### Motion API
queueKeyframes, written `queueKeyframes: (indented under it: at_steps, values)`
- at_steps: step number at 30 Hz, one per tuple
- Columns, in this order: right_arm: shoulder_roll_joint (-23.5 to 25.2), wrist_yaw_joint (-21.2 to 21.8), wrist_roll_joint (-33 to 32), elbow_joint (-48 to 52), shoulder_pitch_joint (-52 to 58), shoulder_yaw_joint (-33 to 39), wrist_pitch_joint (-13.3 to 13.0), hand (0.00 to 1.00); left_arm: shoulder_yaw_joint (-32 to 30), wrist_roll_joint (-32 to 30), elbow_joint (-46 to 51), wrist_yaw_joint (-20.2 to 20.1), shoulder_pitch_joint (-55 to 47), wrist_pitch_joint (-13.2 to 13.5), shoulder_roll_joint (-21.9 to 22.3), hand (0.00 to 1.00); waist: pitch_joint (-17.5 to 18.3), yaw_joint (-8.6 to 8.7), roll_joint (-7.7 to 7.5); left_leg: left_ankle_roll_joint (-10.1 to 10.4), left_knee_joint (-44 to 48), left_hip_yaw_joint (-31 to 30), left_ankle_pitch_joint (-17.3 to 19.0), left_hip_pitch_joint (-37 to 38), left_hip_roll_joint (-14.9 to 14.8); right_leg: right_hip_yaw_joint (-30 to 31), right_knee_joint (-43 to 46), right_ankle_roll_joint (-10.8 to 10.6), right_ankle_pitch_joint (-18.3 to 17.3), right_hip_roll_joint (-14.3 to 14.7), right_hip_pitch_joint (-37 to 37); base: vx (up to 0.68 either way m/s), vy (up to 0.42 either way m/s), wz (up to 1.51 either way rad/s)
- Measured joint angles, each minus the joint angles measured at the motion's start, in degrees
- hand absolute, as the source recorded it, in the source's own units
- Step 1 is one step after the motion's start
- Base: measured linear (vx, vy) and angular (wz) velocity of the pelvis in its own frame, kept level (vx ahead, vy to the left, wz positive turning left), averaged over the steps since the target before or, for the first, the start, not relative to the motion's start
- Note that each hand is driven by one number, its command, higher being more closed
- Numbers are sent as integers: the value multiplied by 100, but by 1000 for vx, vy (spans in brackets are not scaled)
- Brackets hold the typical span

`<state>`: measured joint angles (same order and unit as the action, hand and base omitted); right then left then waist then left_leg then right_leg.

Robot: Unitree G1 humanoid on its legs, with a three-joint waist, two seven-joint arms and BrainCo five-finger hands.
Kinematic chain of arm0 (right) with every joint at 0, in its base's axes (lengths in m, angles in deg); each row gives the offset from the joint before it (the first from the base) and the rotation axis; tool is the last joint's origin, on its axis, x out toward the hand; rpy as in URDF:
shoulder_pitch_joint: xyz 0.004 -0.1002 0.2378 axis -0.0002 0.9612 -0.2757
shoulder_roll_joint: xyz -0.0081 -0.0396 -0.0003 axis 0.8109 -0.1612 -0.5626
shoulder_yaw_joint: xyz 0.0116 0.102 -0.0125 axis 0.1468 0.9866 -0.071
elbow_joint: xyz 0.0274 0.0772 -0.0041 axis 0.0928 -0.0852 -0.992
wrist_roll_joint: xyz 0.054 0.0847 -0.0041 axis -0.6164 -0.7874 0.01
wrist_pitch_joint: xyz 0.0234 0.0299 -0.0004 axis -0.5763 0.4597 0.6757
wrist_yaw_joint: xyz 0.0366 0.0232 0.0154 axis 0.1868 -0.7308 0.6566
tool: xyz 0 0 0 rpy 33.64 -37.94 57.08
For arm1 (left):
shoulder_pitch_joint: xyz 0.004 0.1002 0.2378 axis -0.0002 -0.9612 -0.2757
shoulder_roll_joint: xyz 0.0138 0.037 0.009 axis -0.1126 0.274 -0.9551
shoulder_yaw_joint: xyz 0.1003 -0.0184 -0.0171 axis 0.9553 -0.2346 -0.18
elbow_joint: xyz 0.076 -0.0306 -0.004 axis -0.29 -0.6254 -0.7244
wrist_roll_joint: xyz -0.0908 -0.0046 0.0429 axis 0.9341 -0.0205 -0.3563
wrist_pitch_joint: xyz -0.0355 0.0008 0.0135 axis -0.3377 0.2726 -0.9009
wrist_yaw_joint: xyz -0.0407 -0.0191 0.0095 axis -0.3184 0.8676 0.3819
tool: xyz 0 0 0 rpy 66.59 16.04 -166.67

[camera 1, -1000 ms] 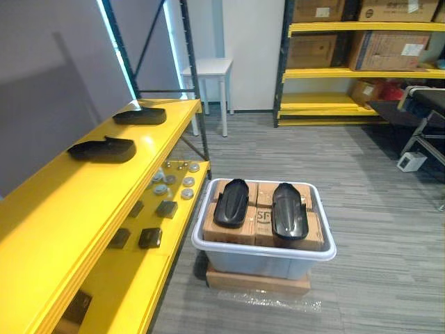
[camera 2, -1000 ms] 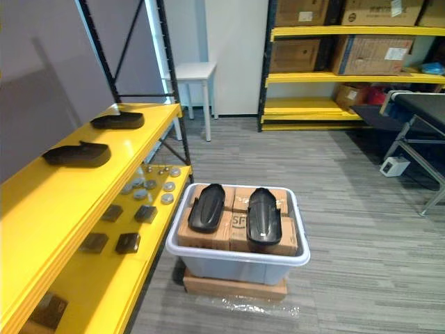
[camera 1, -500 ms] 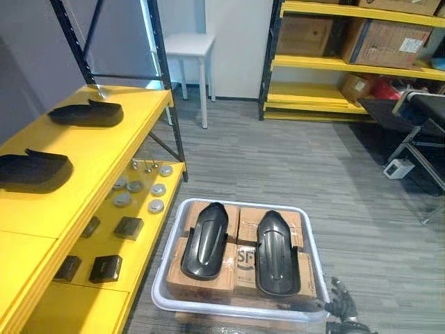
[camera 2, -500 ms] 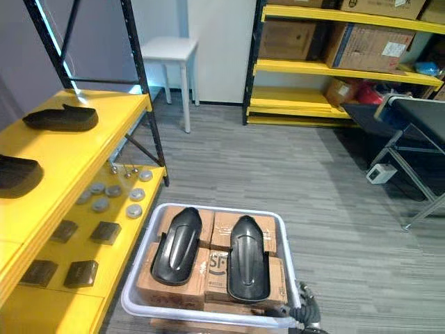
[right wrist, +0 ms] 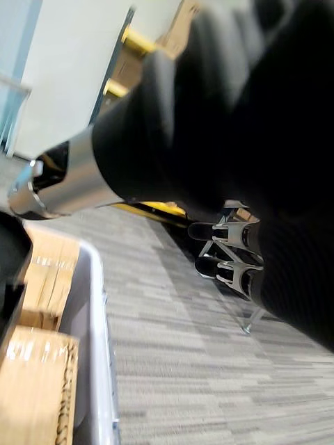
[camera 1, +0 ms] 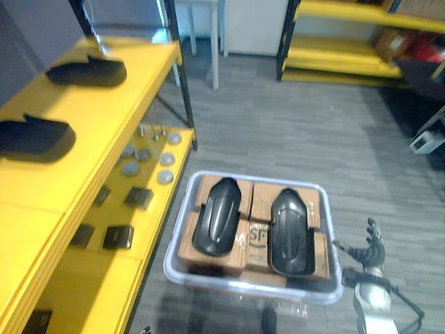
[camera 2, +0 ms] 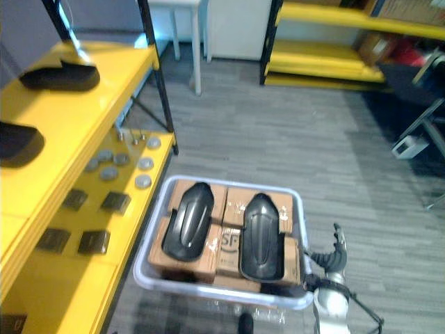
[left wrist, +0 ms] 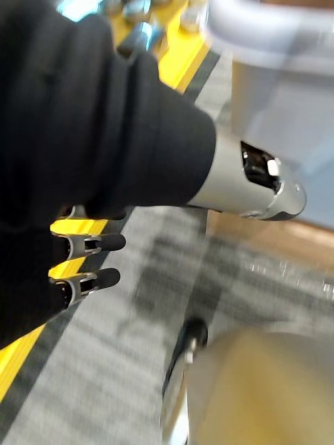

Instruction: Walk over and take plastic housings, then place them on the shelf

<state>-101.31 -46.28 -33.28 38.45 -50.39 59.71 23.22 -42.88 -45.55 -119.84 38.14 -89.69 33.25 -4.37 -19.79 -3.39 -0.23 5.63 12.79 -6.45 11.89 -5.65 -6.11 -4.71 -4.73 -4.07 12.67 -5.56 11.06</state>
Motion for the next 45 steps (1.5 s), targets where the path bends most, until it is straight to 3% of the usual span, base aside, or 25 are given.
queueKeyframes:
  at_steps: [5,9,15,18,19,22,28,32,37,40,45]
  values:
    - [-377,-354,0,-700,-1008,-41,208,0,315,177,194,195,195,87,-88,0,-448,-135,40,58,298,-127,40,-369,-8,-63,37,21,94,20,186,-63,-32,11]
    - [-893,-487,-8,-1544,-1587,-344,256,0,528,233,173,282,298,128,-184,0,-520,-181,61,76,466,-141,56,-631,4,-64,153,21,95,10,417,0,0,0]
    - [-1631,-249,-220,-3133,-2671,-1155,276,0,862,328,-37,321,651,183,-227,0,-669,-224,229,103,820,-291,155,-1146,0,-176,247,28,102,31,733,-12,25,7]
    - [-1697,-114,-220,-3681,-2919,-1308,303,0,886,333,-209,326,823,181,-226,0,-687,-254,246,112,882,-384,160,-1286,-6,-261,252,33,105,43,808,1,19,15]
    - [-1701,-35,-220,-3922,-3068,-1404,337,100,906,334,-263,328,876,184,-230,0,-692,-279,250,116,926,-411,162,-1340,-3,-278,269,41,112,42,862,18,30,5]
    - [-1790,50,-221,-4276,-3208,-1560,380,100,998,334,-362,342,1036,186,-249,0,-715,-373,269,117,1010,-493,162,-1457,3,-374,327,44,113,38,917,15,27,11]
    - [-2100,275,-167,-4532,-3359,-1843,395,100,1031,351,-442,349,1095,182,-272,0,-720,-373,273,120,1056,-559,165,-1505,10,-408,356,50,107,39,912,-10,13,6]
    - [-2107,311,518,-4551,-3390,-1832,535,100,1095,325,-320,391,1090,165,-266,0,-723,-361,278,124,996,-541,143,-1369,10,-399,359,52,107,35,835,0,0,0]
    - [-2037,315,1192,-4201,-3281,-1817,788,100,1326,328,1295,446,792,140,-210,0,-746,-355,315,118,668,-517,7,-971,29,-413,296,58,99,-14,536,15,11,4]
    - [-2033,227,1594,-3211,-2821,-1800,866,100,1505,352,2798,419,460,155,-148,0,-734,-218,402,119,508,-622,-25,-676,30,-554,125,52,95,-22,142,35,16,18]
    - [-1971,0,2206,-1724,-2214,-1770,897,100,1537,558,4008,275,290,163,-119,0,-451,-132,433,91,249,-639,-96,-363,24,-603,4,33,75,-29,-134,79,6,7]
